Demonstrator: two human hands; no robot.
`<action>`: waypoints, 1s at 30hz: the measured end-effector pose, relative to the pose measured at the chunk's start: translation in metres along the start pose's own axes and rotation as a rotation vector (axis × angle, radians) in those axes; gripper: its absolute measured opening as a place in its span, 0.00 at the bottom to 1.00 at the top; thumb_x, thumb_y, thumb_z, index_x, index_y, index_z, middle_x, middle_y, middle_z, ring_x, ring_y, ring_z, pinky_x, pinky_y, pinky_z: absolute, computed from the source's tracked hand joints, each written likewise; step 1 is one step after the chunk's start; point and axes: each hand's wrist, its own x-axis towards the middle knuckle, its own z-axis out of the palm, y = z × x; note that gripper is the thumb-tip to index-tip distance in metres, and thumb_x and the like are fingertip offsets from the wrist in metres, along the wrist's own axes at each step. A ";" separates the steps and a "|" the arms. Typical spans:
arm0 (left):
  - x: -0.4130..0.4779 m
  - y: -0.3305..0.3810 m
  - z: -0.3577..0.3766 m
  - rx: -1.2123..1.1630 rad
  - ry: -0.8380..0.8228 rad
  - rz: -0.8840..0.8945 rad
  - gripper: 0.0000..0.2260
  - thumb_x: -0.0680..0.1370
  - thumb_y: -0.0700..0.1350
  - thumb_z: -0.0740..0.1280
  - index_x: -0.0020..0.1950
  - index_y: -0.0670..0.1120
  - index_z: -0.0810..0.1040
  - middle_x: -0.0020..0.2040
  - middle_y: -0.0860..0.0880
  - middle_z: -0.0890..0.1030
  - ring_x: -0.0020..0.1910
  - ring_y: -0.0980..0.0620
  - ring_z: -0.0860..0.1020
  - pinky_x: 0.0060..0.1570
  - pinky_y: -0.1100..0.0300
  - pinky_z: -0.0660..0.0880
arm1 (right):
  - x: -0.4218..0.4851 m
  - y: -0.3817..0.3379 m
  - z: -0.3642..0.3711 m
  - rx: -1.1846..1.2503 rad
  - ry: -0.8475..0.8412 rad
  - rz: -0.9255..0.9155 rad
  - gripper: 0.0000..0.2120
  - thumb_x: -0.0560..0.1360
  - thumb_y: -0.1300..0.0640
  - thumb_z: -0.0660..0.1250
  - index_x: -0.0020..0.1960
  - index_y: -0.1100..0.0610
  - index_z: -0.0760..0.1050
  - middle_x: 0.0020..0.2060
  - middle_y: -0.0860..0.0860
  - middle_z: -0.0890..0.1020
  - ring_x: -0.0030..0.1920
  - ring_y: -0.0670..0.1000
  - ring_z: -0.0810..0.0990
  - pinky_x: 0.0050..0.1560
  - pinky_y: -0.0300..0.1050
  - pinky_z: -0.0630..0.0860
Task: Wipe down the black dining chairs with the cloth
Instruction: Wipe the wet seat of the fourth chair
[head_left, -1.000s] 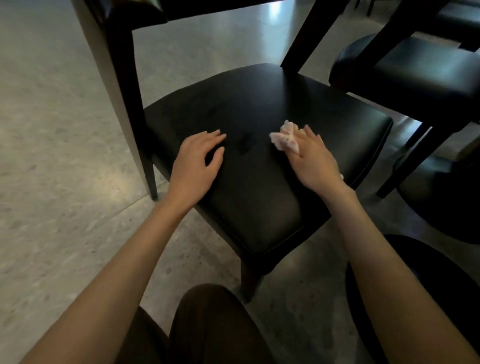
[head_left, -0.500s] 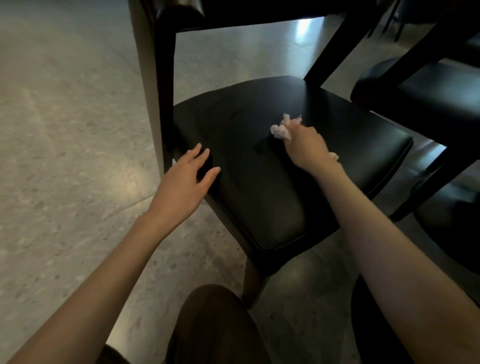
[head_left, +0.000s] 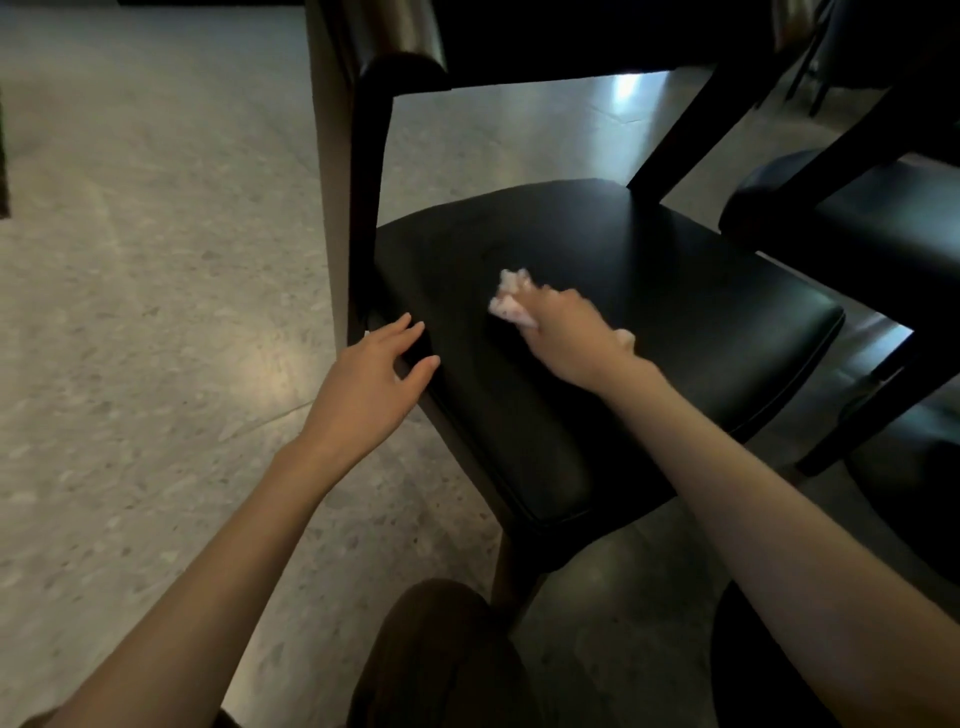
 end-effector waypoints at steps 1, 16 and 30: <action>-0.002 -0.002 -0.002 0.007 -0.015 -0.004 0.22 0.80 0.53 0.63 0.74 0.52 0.67 0.75 0.55 0.64 0.64 0.45 0.74 0.68 0.51 0.68 | -0.001 -0.011 0.005 0.067 -0.031 -0.081 0.22 0.83 0.58 0.56 0.76 0.56 0.60 0.68 0.58 0.73 0.63 0.58 0.74 0.63 0.45 0.67; -0.014 -0.033 -0.028 -0.031 0.046 -0.196 0.19 0.81 0.45 0.61 0.73 0.53 0.69 0.69 0.45 0.74 0.59 0.46 0.78 0.49 0.63 0.66 | 0.056 -0.055 0.046 -0.187 0.068 -0.392 0.23 0.83 0.50 0.55 0.77 0.50 0.59 0.76 0.55 0.59 0.72 0.56 0.66 0.69 0.53 0.63; -0.008 0.007 0.003 -0.162 -0.022 0.061 0.20 0.83 0.46 0.58 0.75 0.58 0.63 0.78 0.55 0.55 0.65 0.67 0.66 0.64 0.69 0.63 | -0.134 -0.033 -0.012 0.286 -0.174 -0.135 0.15 0.82 0.50 0.57 0.64 0.34 0.66 0.61 0.23 0.67 0.64 0.29 0.67 0.66 0.34 0.65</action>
